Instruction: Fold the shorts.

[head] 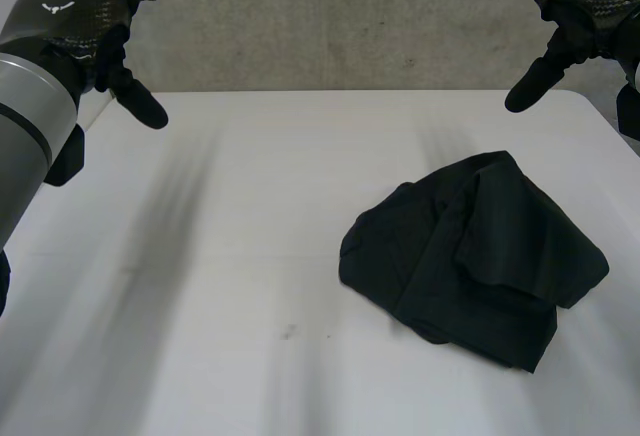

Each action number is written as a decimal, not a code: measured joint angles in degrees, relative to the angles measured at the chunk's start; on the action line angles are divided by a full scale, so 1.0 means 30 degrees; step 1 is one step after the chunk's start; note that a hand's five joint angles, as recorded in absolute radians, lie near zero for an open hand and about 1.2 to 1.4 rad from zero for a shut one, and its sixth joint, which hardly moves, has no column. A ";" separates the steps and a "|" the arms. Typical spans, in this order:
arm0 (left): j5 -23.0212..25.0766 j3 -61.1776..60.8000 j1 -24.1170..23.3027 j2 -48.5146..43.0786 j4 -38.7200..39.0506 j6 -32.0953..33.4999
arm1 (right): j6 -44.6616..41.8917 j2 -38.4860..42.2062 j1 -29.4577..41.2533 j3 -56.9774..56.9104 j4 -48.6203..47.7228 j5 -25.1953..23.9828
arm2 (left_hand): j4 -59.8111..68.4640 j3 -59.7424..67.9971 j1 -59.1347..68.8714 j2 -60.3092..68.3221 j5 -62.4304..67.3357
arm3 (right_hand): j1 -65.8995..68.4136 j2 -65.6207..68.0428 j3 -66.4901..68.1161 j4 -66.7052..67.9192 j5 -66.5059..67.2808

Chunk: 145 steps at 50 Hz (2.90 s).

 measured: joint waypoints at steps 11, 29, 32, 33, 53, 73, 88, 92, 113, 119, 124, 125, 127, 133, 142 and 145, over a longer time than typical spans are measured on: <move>0.0923 -0.0329 -0.1672 -0.2189 0.0758 0.0064 | -0.0129 0.0041 0.0005 0.1356 -0.0516 -0.0118 | 0.0000 0.0000 0.0000 0.0000 -0.0002 | 0.0000 0.0000 0.0009 0.0000 0.0002; 0.4236 0.4208 -0.5053 -1.2930 0.2545 -0.0115 | -0.0109 -0.0382 -0.2507 1.0292 -0.7175 -0.3129 | 0.0044 0.0000 0.0076 0.0041 0.0012 | 0.0000 0.0000 0.0009 0.0000 0.0000; 0.4244 0.5267 -0.5319 -1.4156 0.2513 -0.0273 | -0.0083 -0.0429 -0.2864 1.1045 -0.7914 -0.3554 | 0.3014 0.2811 0.3851 0.2985 0.2828 | 0.0000 0.0000 0.0009 0.0000 0.0000; 0.4240 0.5487 -0.5365 -1.4378 0.2510 -0.0327 | -0.0079 -0.0434 -0.2906 1.1128 -0.8001 -0.3599 | 0.4546 0.4309 0.5637 0.4535 0.4321 | 0.0000 0.0000 0.0009 0.0000 0.0000; 0.1404 0.7749 -0.4388 -1.4491 0.1793 -0.1314 | 0.0104 -0.2173 -0.3630 1.1210 -0.8359 -0.3336 | 1.9060 1.8542 1.7966 1.8853 1.7940 | 0.0000 0.0000 0.0009 0.0000 0.0000; 0.1586 0.4877 -0.1252 -0.7518 0.1697 -0.1300 | 0.1164 -0.3327 -0.4173 1.1075 -0.8372 -0.3245 | 1.7483 1.7127 1.6955 1.7083 1.6878 | 0.0000 0.0000 0.0009 0.0000 0.0000; 0.3640 0.5428 -0.3663 -1.1732 0.1756 -0.1260 | 0.1043 -0.3815 -0.4495 1.1140 -0.8349 -0.3249 | -0.0050 -0.0050 0.0108 -0.0027 0.0040 | 0.0000 0.0000 0.0009 0.0000 0.0002; 0.4198 0.6780 -0.4216 -1.3981 0.1754 -0.1328 | 0.1007 -0.3840 -0.4661 1.1222 -0.8348 -0.3314 | 0.0273 0.0237 0.0517 0.0330 0.0311 | 0.0000 0.0000 0.0009 0.0000 0.0000; 0.0212 1.1353 -0.3575 -1.6437 -0.1044 -0.1201 | 0.0834 -0.3793 -0.4697 1.1393 -0.8373 -0.3317 | 1.8935 1.7972 1.7464 1.8551 1.7325 | 0.0000 0.0000 0.0009 0.0000 0.0000; -0.1770 1.0202 -0.1145 -1.3236 -0.0911 -0.1213 | 0.0852 -0.3795 -0.4822 1.1401 -0.8375 -0.3370 | 1.9022 1.8258 1.7464 1.8787 1.7325 | 0.0000 0.0000 0.0009 0.0000 -0.0002; -0.1913 0.9389 0.0126 -1.1067 -0.0378 -0.1235 | 0.0858 -0.3768 -0.4800 1.1469 -0.8366 -0.3401 | 1.9176 1.8528 1.7464 1.8972 1.7325 | 0.0000 0.0000 0.0009 0.0000 0.0000; -0.1890 0.9269 0.0302 -1.0653 -0.0200 -0.1237 | 0.0858 -0.3755 -0.4778 1.1489 -0.8364 -0.3402 | 1.9201 1.8554 1.7464 1.9004 1.7327 | 0.0000 0.0000 0.0009 0.0000 0.0000; -0.1841 0.9145 0.0471 -1.0090 0.0141 -0.1238 | 0.0859 -0.3727 -0.4742 1.1530 -0.8363 -0.3405 | 1.9201 1.8563 1.7464 1.9019 1.7325 | 0.0000 0.0000 0.0009 0.0000 0.0000; -0.1482 0.9034 -0.0196 -0.8539 0.1637 -0.1250 | 0.0859 -0.3594 -0.4632 1.1694 -0.8357 -0.3367 | 1.9201 1.8638 1.7464 1.9059 1.7325 | 0.0000 0.0000 0.0009 0.0000 -0.0002; 0.1562 0.8973 -0.5469 -1.0319 0.2817 -0.1180 | 0.0881 -0.3483 -0.4601 1.1836 -0.8397 -0.3253 | 1.8590 1.8172 1.7389 1.8514 1.7228 | 0.0000 0.0000 0.0009 0.0000 0.0000; 0.2557 0.8970 -0.7028 -1.1569 0.2822 -0.1097 | 0.0898 -0.3438 -0.4629 1.1823 -0.8413 -0.3199 | 1.4165 1.4035 1.4124 1.3817 1.3918 | 0.0000 0.0000 0.0009 0.0000 0.0000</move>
